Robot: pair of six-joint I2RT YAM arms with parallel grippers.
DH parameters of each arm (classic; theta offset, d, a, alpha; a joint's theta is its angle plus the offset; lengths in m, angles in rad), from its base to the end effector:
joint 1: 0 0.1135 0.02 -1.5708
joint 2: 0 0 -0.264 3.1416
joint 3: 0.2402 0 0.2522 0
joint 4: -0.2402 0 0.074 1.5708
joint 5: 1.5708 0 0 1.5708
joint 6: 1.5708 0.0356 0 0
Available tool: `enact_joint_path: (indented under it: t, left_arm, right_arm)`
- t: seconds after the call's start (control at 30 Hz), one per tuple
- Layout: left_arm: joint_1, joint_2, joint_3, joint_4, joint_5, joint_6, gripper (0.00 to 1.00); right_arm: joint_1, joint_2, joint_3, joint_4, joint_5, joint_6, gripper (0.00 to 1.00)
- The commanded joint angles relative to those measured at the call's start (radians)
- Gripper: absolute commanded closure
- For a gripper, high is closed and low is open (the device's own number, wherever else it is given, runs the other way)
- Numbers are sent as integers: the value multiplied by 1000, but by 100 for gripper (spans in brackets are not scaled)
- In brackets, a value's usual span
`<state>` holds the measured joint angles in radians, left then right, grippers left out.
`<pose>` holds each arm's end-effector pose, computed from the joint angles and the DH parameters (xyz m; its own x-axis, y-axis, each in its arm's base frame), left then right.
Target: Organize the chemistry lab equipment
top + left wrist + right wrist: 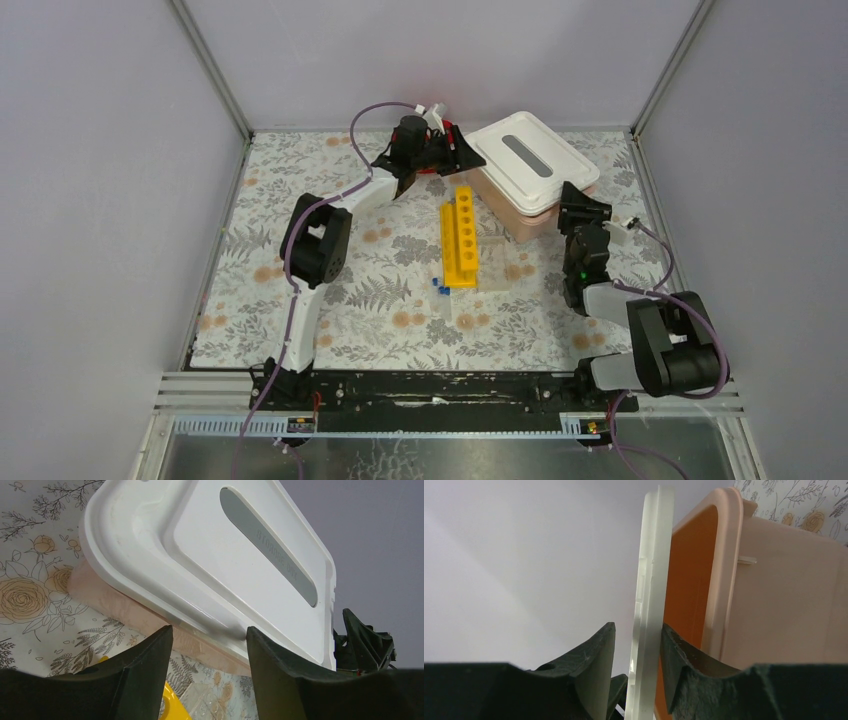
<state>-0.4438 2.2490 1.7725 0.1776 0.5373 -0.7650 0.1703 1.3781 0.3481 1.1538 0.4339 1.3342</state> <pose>0.4715 -0.2444 0.2292 -0.7532 -0.3007 -0.5850 0.4006 0.4957 -0.7706 0.2514 0.0280 0.2066 0.2788 0.9429 -0.1821 -0.0580 0.2058 0.9769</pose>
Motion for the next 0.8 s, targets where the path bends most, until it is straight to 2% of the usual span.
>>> enact_joint_path:
  t: [0.0,0.77]
  left_arm:
    - [-10,23,51,-17,-5,26,37]
    - [-19,49,101,-63,-3,41,39]
  right_arm:
    - [6,-67,-6,-23,42,-39,55]
    - [6,-266,-61,-269,61,-118,55]
